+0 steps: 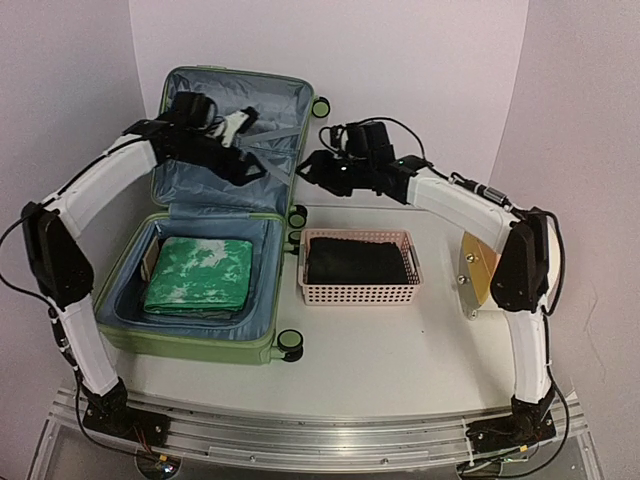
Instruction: Open, take out, and arrange the luggage
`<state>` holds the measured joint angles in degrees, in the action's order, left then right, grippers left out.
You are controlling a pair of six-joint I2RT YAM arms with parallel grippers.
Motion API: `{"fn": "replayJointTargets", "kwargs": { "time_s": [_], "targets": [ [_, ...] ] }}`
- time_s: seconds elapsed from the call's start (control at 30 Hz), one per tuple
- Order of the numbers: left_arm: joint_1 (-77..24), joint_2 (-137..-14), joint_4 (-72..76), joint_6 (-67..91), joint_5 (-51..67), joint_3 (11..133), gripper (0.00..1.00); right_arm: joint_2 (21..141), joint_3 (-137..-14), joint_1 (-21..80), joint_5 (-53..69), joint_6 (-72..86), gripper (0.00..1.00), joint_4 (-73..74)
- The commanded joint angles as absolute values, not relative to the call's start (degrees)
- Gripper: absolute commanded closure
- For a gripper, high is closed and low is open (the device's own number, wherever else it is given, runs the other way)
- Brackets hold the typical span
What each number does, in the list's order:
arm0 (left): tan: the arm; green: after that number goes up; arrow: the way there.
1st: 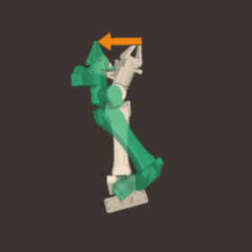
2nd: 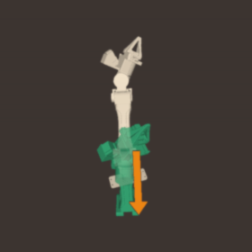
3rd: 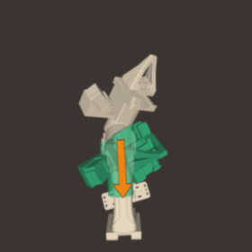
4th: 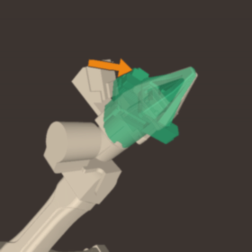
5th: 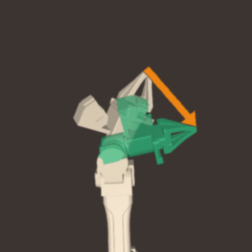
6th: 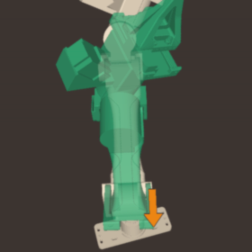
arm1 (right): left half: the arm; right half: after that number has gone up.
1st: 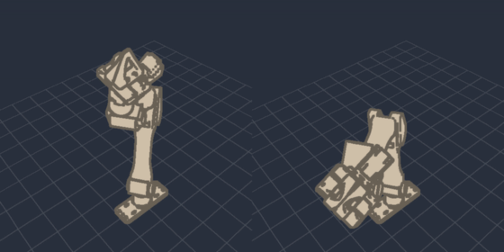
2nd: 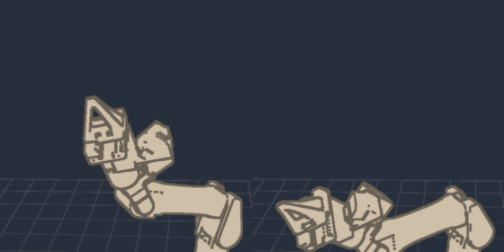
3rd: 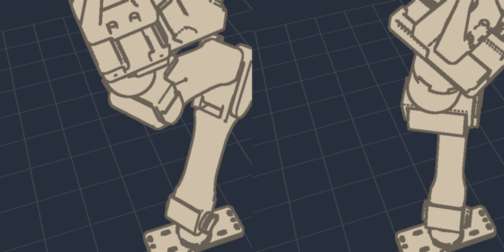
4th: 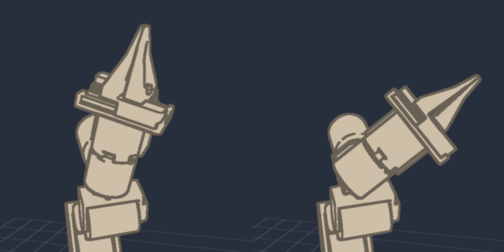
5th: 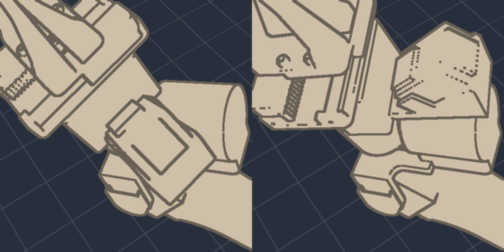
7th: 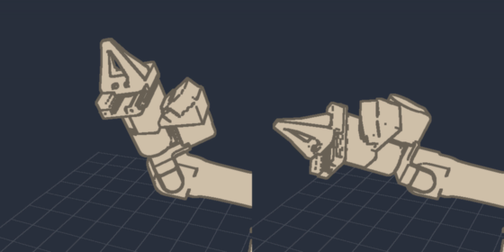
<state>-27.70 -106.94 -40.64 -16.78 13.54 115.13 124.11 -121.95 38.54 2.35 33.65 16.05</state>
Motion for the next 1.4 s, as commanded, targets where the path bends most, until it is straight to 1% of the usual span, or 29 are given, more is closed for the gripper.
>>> {"fn": "replayJointTargets", "kwargs": {
  "time_s": [0.0, 0.1, 0.17, 0.2, 0.33, 0.43, 0.6, 0.67, 0.73, 0.8, 0.83, 1.0, 1.03, 1.13, 1.23, 1.37],
  "targets": [
    [-14.32, -102.39, -48.68, -10.77, 19.94, 100.62, 0.07, 131.82, -128.65, 46.12, 9.3, 41.73, 0.44, 9.38],
    [-5.75, -97.99, -48.49, -9.39, 21.85, 92.3, 0.08, 139.57, -134.23, 50.54, 8.99, 44.94, 0.45, 9.32],
    [-2.53, -96.43, -47.85, -9.97, 21.75, 88.69, 0.1, 143.27, -137.7, 52.19, 9.22, 46.18, 0.46, 9.39],
    [0.93, -95.3, -46.54, -10.61, 20.92, 84.55, 0.13, 146.31, -140.88, 53.65, 8.17, 47.2, 0.46, 9.4],
    [6.4, -95.3, -44.68, -11.44, 19.78, 78.44, 0.21, 151.13, -142.69, 56.26, 4.09, 47.81, 0.46, 9.53],
    [6.92, -95.93, -43.06, -11.86, 17.58, 75.44, 0.22, 153.51, -143.04, 57.62, 0.41, 45.61, 0.45, 11.85],
    [8.23, -96.06, -40.71, -11.31, 13.8, 71.06, 0.22, 154.24, -144.23, 59.97, -12.79, 38.76, 0.43, 20.0],
    [8.23, -96.0, -39.93, -11.73, 13.32, 68.92, 0.23, 153.47, -144.06, 60.85, -19.87, 34.75, 0.41, 22.15],
    [8.24, -96.16, -39.26, -11.94, 14.13, 67.31, 0.24, 153.22, -142.91, 61.0, -22.42, 33.59, 0.38, 22.76],
    [8.21, -96.65, -39.2, -11.88, 14.6, 66.98, 0.26, 153.73, -142.57, 61.02, -22.75, 33.22, 0.37, 22.95],
    [8.23, -97.2, -39.2, -11.7, 15.07, 66.81, 0.28, 155.1, -142.97, 61.05, -22.59, 33.14, 0.36, 23.92],
    [8.24, -97.32, -38.46, -12.1, 18.02, 65.6, 0.31, 156.8, -141.63, 60.57, -23.62, 33.36, 0.33, 25.59],
    [8.12, -97.4, -37.93, -12.04, 19.91, 64.88, 0.32, 157.77, -141.53, 59.85, -19.96, 35.3, 0.33, 25.66],
    [8.19, -98.08, -37.79, -11.66, 21.69, 64.53, 0.37, 160.07, -143.54, 58.83, -14.93, 37.61, 0.31, 25.68],
    [8.11, -98.44, -37.42, -10.86, 24.41, 64.8, 0.46, 163.45, -146.95, 58.4, -9.67, 38.55, 0.3, 25.21],
    [8.15, -98.75, -37.42, -10.42, 26.45, 65.38, 0.55, 164.71, -146.96, 57.64, -4.42, 41.73, 0.31, 23.94]
  ]
}}
